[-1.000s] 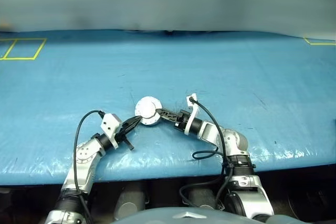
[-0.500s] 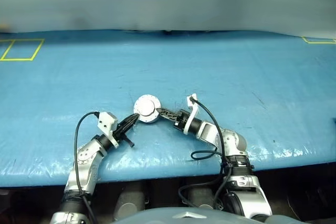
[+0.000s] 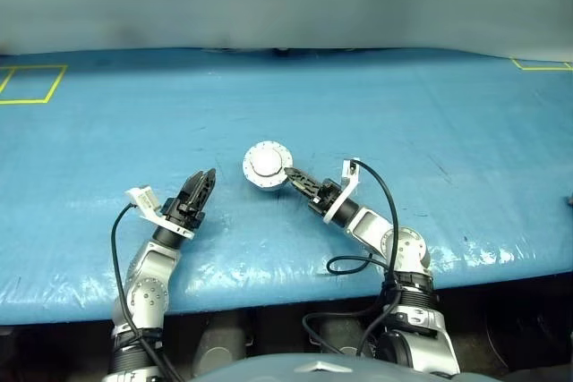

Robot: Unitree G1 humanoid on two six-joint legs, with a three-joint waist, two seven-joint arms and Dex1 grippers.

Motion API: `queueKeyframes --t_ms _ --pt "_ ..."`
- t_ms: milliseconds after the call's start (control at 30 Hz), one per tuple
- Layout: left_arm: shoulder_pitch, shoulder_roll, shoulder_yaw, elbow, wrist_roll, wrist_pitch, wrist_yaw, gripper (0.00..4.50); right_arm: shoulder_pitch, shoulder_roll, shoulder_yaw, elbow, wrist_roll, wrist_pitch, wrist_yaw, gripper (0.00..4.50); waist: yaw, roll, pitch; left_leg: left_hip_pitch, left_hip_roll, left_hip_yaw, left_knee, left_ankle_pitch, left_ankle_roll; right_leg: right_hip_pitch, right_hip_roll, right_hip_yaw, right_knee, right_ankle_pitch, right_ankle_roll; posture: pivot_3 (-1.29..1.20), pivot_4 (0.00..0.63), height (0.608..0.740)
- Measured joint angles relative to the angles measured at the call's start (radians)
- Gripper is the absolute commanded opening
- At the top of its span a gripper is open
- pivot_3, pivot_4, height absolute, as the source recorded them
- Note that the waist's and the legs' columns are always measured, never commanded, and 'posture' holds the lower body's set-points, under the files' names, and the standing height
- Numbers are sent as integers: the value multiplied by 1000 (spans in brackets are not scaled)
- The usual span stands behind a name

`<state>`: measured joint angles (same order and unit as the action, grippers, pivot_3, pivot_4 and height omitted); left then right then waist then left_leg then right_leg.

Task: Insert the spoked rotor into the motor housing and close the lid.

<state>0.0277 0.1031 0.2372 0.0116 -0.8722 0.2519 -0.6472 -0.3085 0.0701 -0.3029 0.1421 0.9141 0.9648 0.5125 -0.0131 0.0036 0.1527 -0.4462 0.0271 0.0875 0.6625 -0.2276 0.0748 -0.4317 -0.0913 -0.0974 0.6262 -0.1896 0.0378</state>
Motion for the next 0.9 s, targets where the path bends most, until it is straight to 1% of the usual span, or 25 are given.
queueKeyframes --t_ms 33,67,167,333,600,733,833,900 --pt "5 -2 0 -15 -35 40 1 4264 0 8 0 -11 18 8 -8 1114 -1 0 0 0 0 0 0 0 0 0 0 0 0 0 0 0 150 740" --pt "9 -2 -2 -30 -61 77 1 4488 0 17 -2 -17 34 13 -16 1114 -1 0 0 0 0 0 0 0 0 0 0 0 0 0 0 0 150 740" --pt "20 -4 -12 -64 -131 174 7 4488 0 38 -5 -42 93 39 -32 1114 -1 0 1 0 0 0 0 0 0 0 0 0 0 0 0 0 150 740" --pt "22 -22 -16 -80 -191 258 12 4488 2 41 30 -87 127 68 -40 1114 1 0 1 0 0 0 1 0 0 0 0 1 0 0 -1 0 150 740" --pt "10 -51 -12 -91 -243 306 10 4488 44 12 125 -92 108 82 -37 1114 1 -1 1 0 0 0 2 0 0 1 1 1 0 0 -1 0 150 740" --pt "9 -62 -12 -91 -245 300 -7 4488 44 6 137 -108 109 78 -34 1114 1 -1 1 0 0 0 2 0 0 1 1 1 0 0 -1 0 150 740" --pt "10 -57 -10 -91 -248 310 -25 3907 45 5 141 -114 112 73 -25 1114 1 -1 1 0 0 -1 3 0 0 1 1 1 0 0 -1 0 150 740" --pt "10 -51 -10 -91 -259 328 -48 3279 45 5 145 -129 117 71 -12 1114 1 -1 1 0 0 -1 2 0 0 1 1 1 0 0 -1 0 150 740"
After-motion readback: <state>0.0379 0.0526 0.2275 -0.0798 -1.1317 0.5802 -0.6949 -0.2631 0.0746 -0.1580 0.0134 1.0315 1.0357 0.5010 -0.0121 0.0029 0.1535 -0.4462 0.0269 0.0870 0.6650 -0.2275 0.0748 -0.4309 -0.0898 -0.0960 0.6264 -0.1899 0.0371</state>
